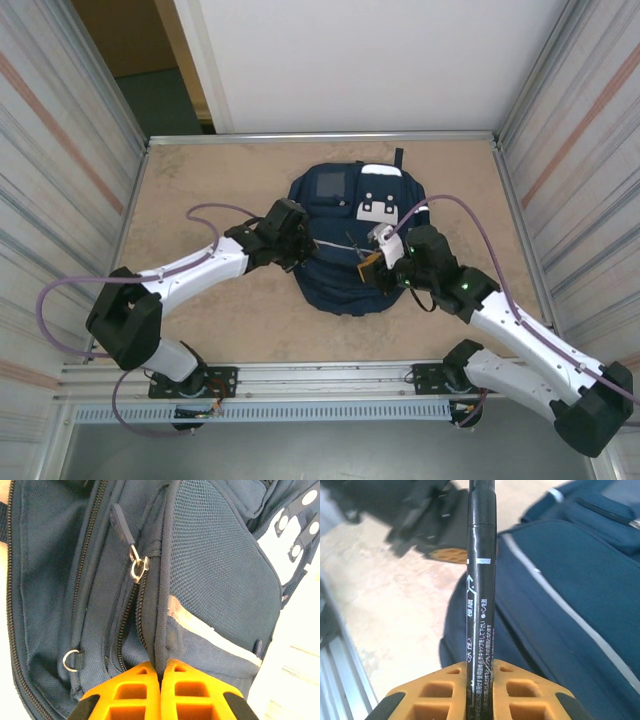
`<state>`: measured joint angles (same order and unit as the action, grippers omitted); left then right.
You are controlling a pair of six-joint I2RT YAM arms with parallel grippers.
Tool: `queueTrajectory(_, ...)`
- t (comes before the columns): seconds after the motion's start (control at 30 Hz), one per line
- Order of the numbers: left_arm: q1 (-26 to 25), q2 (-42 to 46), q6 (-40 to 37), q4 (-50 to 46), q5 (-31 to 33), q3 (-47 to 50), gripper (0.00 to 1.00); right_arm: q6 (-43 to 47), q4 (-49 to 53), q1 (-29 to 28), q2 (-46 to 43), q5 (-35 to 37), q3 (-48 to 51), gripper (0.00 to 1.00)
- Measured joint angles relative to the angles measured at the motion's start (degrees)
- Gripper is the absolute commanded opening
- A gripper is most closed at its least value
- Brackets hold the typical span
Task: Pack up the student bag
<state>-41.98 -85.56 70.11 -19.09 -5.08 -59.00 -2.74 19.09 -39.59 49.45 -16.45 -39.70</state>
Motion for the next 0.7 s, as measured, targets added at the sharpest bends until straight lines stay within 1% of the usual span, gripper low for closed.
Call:
queueTrajectory(0.07, 0.0, 0.0, 0.1, 0.3, -0.7, 0.0, 0.0, 5.6, -1.4, -2.4, -1.0, -0.8, 1.7, 0.08)
queueTrajectory(0.13, 0.0, 0.0, 0.5, 1.1, -1.0, 0.2, 0.0, 9.5, -2.2, -5.0, -0.7, 0.2, 3.2, 0.07)
queueTrajectory(0.2, 0.0, 0.0, 1.3, 1.4, -1.4, 0.2, 0.0, 12.3, -2.9, -7.9, 0.9, 3.6, 4.0, 0.07)
queueTrajectory(0.27, 0.0, 0.0, 2.4, 1.4, -2.1, 0.2, 0.0, 14.6, -4.3, -11.0, 3.9, 9.2, 4.8, 0.07)
queueTrajectory(0.33, 0.0, 0.0, 3.6, 1.5, -2.8, 0.2, 0.0, 16.8, -5.6, -12.6, 6.1, 13.8, 5.9, 0.08)
queueTrajectory(0.53, 0.4, 0.0, 7.4, 2.7, -5.2, 0.2, 0.0, 24.9, -8.6, -12.8, 11.7, 26.5, 6.8, 0.09)
queueTrajectory(0.7, 0.4, 0.0, 9.0, 2.8, -6.3, 0.2, 0.0, 32.0, -13.2, -12.8, 15.5, 33.2, 6.8, 0.14)
